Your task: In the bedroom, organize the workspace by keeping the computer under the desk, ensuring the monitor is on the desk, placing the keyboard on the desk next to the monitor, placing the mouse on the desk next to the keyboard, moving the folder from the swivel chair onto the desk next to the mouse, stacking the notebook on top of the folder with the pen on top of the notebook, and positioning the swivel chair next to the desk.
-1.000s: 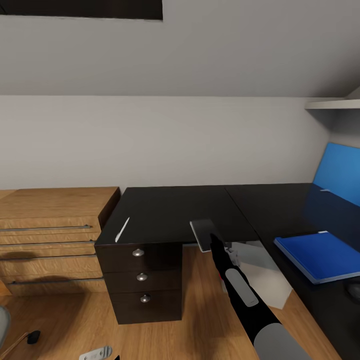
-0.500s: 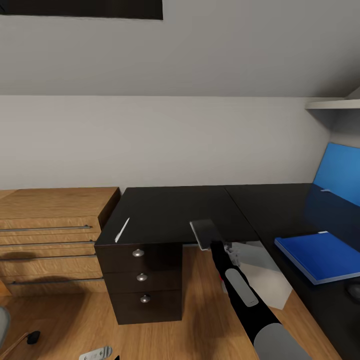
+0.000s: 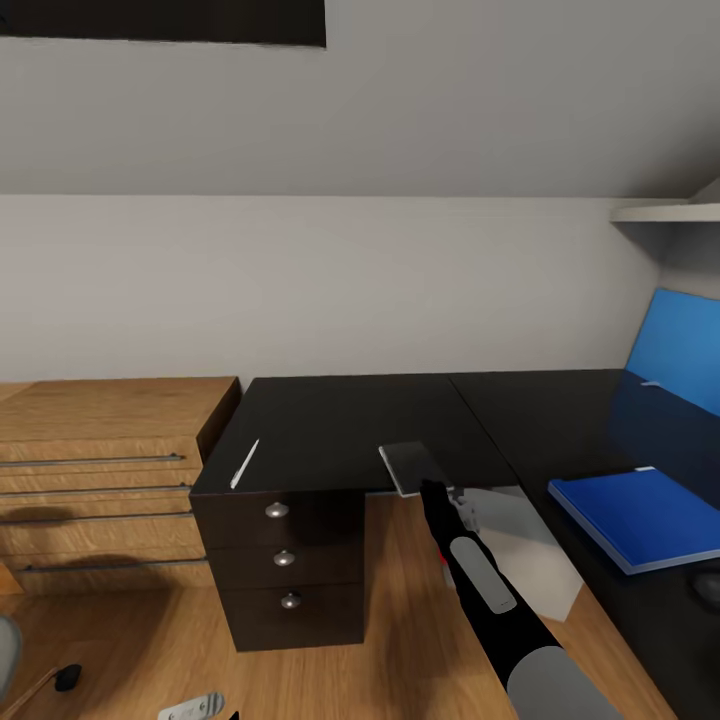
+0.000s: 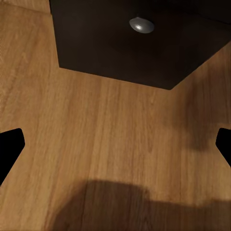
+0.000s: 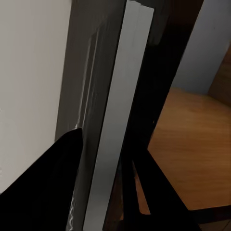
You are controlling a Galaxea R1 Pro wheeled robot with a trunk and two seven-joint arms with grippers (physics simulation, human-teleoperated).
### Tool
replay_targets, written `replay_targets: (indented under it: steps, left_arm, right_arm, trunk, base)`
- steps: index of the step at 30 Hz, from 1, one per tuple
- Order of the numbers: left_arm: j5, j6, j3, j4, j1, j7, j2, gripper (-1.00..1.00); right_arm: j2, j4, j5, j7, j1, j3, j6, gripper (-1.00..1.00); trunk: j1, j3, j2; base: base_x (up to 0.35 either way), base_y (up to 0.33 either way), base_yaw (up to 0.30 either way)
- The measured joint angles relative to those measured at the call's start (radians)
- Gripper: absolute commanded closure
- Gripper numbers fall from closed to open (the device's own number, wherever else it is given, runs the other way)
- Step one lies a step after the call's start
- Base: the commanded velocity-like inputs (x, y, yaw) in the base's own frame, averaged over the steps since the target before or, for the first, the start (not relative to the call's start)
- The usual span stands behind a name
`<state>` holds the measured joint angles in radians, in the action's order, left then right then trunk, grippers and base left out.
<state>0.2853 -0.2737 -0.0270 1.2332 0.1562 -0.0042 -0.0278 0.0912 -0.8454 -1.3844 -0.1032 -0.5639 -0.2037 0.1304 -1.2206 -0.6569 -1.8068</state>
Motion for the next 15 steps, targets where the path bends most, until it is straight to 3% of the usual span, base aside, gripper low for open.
replay_targets:
  steps: [5,10,15]
  left_arm:
    - [0.000,0.001,0.000,-0.010,0.000,0.005,0.000,-1.00]
    - [-0.002,0.000,0.001,-0.015,0.000,0.007,0.003,-1.00]
    - [-0.003,0.000,0.002,-0.024,0.000,0.007,0.004,-1.00]
  right_arm:
    - [-0.001,-0.002,0.003,0.010,0.001,0.001,0.006,1.00]
    - [-0.002,-0.005,0.006,0.118,0.018,0.000,0.012,1.00]
    - [-0.003,-0.010,0.006,0.141,0.023,0.001,0.014,1.00]
  trunk:
    - [0.019,0.016,0.035]
    - [0.038,0.031,0.070]
    - [0.057,0.047,0.105]
  base:
    - [0.000,0.000,0.000]
    - [0.000,0.000,-0.005]
    - [0.000,0.000,-0.190]
